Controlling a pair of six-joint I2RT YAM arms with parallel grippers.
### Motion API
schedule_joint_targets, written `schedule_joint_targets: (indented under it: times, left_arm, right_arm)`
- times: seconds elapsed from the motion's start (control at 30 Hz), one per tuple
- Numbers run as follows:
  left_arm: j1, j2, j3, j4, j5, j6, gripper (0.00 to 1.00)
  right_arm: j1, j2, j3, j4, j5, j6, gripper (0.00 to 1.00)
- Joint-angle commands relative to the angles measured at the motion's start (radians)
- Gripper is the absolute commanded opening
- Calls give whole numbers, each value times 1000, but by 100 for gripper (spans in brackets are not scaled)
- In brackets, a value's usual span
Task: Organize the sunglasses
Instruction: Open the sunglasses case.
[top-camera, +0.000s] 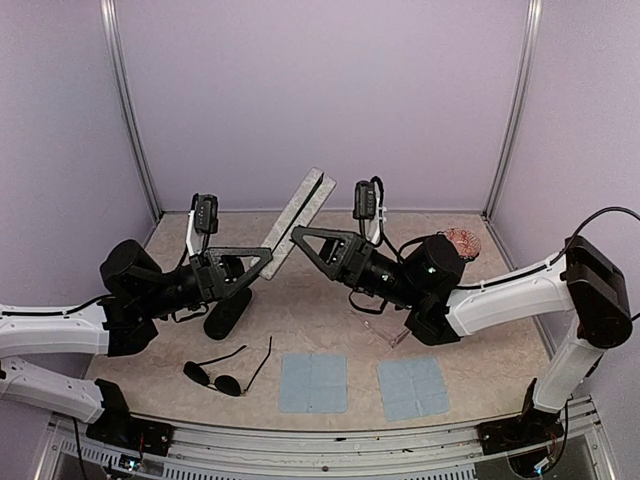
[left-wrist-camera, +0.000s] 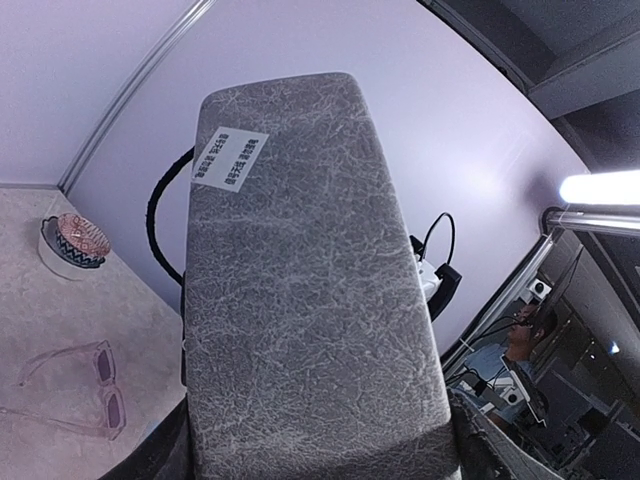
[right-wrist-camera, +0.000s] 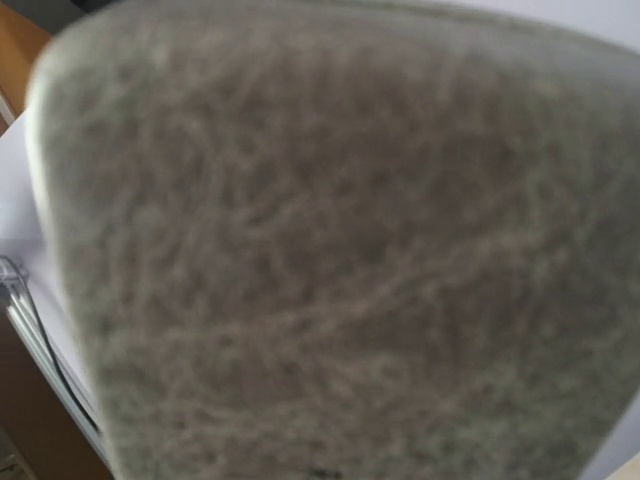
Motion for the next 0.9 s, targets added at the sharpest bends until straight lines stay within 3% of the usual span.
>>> schedule_joint_targets:
  times: [0.0,0.1,0.4,0.63,0.87]
  left_arm:
    - [-4,-28,6,78,-7,-40,4]
    - [-3,-25,12,73,-4,-63,6]
    - [-2,-31,26,-39,-12,-49,42]
    - [-2,-35,35,-140,-27,-14,48]
    - [13,-25,41,-156,-45,-36,46]
  right_arm:
    - [-5,-14,-41,87,-19,-56,18]
    - [-6,-11,-61,135,-47,-63,9]
    - [-22,-57,-111,92,-68,-102,0]
    - [-30,-169,-175,-45,-46,-224,0]
    - [-29,-226,-218,-34,-81,-273,0]
